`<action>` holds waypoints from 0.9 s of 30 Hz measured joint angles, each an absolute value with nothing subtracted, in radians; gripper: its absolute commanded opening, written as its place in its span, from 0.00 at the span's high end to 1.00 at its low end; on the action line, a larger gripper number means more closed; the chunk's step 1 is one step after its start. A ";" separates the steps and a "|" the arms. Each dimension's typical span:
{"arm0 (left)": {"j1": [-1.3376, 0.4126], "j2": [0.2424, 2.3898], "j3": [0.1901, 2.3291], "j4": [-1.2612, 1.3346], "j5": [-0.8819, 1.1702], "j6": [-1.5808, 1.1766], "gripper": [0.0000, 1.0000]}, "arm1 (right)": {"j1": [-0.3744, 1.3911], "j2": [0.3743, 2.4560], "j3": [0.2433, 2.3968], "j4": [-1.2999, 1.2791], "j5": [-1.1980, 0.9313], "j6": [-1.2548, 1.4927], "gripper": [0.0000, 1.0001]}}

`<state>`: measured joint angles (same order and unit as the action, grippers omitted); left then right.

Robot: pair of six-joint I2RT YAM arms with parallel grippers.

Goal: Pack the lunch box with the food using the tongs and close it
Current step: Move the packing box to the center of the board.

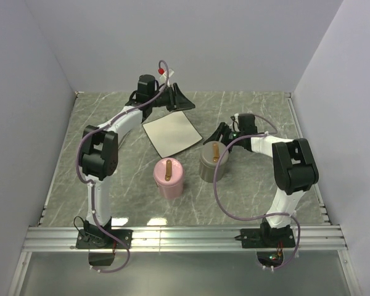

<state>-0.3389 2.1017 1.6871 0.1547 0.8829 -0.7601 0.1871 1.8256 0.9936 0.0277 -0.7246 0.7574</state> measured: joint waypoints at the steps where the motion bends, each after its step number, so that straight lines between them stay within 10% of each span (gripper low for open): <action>1: -0.338 2.100 1.684 0.151 0.884 -0.759 0.52 | 0.187 1.821 0.992 0.028 -0.722 0.760 0.34; 16: -0.313 2.038 1.641 0.082 0.894 -0.691 0.36 | 0.117 1.748 1.026 -0.060 -0.712 0.598 0.27; 27: -0.171 1.844 1.590 -0.081 1.056 -0.377 0.24 | -0.178 1.593 1.225 -0.523 -0.955 -0.369 0.25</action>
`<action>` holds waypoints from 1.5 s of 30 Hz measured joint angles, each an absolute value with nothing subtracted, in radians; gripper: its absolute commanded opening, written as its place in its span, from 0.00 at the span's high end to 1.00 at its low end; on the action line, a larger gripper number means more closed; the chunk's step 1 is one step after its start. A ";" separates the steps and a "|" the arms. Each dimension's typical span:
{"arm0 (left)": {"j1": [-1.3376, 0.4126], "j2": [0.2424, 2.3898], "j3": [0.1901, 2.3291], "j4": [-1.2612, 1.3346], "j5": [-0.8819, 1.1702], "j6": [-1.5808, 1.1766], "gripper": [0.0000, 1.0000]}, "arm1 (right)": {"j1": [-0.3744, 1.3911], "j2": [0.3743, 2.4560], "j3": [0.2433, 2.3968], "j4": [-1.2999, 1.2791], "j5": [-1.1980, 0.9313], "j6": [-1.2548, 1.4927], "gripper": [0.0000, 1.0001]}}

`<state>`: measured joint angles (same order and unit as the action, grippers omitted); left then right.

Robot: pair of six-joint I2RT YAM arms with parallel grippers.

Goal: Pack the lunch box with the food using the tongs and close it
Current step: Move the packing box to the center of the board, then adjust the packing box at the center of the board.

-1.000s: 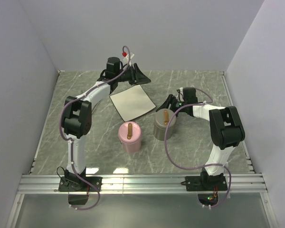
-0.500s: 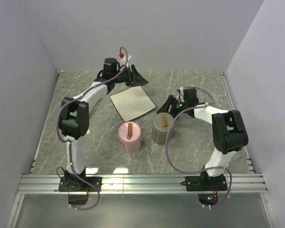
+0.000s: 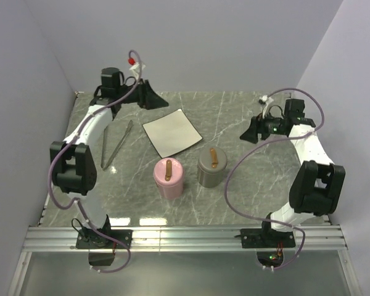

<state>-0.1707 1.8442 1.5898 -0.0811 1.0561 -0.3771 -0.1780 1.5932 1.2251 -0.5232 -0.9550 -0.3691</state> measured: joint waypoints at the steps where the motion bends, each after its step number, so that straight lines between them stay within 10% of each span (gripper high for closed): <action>1: -0.148 1.818 1.566 -0.083 1.074 -0.356 0.24 | -0.175 1.572 1.218 -0.575 -0.967 -0.484 0.25; 14: -0.077 1.573 1.396 -0.329 1.195 0.055 0.27 | 0.073 1.465 0.958 -0.743 -0.943 -1.330 0.25; 36: -0.027 1.403 1.282 -0.772 1.138 0.483 0.30 | 0.286 1.273 0.881 -0.714 -0.900 -1.239 0.27; 45: -0.057 1.271 1.250 -0.882 1.018 0.633 0.30 | 0.245 1.197 1.245 -0.830 -0.850 -1.032 0.27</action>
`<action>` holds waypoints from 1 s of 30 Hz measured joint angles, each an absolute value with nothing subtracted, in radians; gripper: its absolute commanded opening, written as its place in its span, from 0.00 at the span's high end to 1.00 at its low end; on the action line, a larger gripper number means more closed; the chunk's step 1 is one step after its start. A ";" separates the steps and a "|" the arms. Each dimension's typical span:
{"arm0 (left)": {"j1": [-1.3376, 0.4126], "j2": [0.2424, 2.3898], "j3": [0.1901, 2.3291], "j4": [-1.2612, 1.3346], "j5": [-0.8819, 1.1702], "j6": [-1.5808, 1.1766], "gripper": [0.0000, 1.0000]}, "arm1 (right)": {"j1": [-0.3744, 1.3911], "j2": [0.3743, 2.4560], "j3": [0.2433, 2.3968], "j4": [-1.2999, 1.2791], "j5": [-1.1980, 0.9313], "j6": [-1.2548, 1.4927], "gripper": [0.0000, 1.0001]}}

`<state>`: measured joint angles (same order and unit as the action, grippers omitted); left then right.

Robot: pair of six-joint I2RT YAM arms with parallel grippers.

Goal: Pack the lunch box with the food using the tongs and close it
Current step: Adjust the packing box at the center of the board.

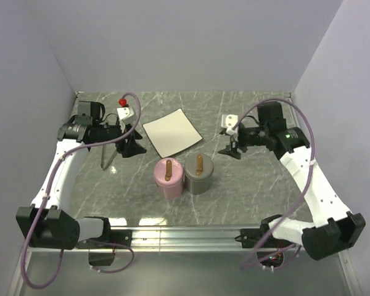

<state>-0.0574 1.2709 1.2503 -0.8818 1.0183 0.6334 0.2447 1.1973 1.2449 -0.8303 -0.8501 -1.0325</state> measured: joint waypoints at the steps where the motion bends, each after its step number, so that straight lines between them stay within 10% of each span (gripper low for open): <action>1: -0.068 1.257 1.246 -0.881 1.008 0.636 0.30 | 0.297 1.186 1.262 -0.815 -0.840 -0.992 0.27; 30: -0.408 1.154 1.097 -0.775 0.710 0.533 0.27 | 0.633 1.325 1.152 -0.689 -0.574 -0.749 0.39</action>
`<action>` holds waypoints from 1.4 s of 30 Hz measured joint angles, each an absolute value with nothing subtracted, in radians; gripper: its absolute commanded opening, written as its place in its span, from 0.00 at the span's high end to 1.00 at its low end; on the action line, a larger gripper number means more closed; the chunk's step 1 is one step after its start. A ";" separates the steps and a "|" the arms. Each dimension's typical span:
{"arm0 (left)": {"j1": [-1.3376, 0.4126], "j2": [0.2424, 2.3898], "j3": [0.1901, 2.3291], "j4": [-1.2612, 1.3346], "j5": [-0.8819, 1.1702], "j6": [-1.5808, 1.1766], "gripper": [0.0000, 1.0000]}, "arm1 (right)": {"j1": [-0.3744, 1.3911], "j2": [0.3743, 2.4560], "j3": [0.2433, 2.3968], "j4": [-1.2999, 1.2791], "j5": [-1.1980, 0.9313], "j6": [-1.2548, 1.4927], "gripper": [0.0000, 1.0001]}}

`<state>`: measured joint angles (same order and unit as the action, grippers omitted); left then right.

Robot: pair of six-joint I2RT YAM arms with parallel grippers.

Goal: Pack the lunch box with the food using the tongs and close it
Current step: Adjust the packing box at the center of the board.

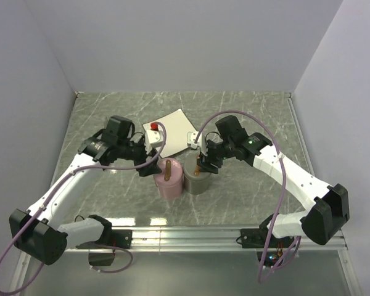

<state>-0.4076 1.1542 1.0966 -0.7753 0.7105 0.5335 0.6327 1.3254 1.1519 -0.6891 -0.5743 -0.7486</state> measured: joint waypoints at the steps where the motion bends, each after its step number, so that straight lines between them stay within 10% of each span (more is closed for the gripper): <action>1: -0.432 1.154 1.087 -0.768 0.698 0.527 0.27 | 0.633 1.325 1.151 -0.689 -0.577 -0.748 0.40; 42: -0.533 1.153 1.086 -0.701 0.596 0.466 0.28 | 0.593 1.369 1.185 -0.795 -0.677 -0.702 0.46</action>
<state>-0.5331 1.1534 1.0863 -0.7010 0.5961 0.4656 0.5926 1.3685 1.1851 -0.7948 -0.6769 -0.7017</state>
